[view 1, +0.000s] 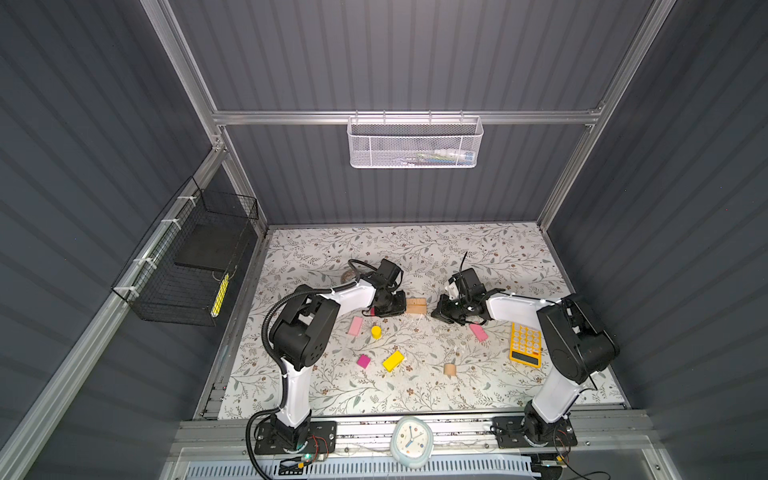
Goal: Build the wood block tower
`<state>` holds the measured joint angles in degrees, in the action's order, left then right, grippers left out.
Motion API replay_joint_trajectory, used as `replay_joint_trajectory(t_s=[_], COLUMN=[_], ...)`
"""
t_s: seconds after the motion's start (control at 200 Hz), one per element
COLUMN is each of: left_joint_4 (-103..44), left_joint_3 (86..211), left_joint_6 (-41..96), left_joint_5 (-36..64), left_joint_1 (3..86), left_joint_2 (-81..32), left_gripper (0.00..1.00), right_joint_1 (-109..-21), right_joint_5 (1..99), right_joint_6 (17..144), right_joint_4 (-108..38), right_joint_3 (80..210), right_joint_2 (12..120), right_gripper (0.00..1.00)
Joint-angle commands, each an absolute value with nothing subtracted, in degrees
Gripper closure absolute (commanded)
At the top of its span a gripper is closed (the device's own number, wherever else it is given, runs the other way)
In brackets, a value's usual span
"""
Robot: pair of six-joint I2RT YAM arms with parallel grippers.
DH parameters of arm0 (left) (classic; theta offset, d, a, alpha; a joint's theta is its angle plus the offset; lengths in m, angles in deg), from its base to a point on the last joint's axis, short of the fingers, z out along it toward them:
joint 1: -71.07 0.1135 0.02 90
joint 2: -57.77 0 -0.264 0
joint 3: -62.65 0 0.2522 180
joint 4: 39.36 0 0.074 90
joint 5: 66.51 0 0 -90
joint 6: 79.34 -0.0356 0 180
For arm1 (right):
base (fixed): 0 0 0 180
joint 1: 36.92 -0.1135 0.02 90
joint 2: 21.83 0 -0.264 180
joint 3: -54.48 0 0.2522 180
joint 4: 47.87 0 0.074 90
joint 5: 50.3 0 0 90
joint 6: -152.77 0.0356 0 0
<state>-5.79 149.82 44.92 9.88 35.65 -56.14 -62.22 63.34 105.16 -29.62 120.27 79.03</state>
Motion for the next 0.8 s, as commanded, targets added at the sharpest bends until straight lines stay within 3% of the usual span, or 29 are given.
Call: replay_joint_trajectory(t_s=[0.0, 0.795], left_joint_4=[-3.36, 2.41], left_joint_3=[147.88, 150.07], left_joint_6=[45.71, 44.51], left_joint_5=[9.87, 16.54], left_joint_1=[35.56, 35.56], left_joint_2=[-56.42, -55.97], left_gripper=[0.9, 0.88], right_joint_1=[-62.48, -62.41], right_joint_5=[63.98, 62.58], right_joint_6=[104.74, 104.61], right_joint_4=[-29.98, -29.63], right_joint_3=[122.14, 124.23], right_joint_2=[80.2, 83.43], right_gripper=[1.0, 1.0])
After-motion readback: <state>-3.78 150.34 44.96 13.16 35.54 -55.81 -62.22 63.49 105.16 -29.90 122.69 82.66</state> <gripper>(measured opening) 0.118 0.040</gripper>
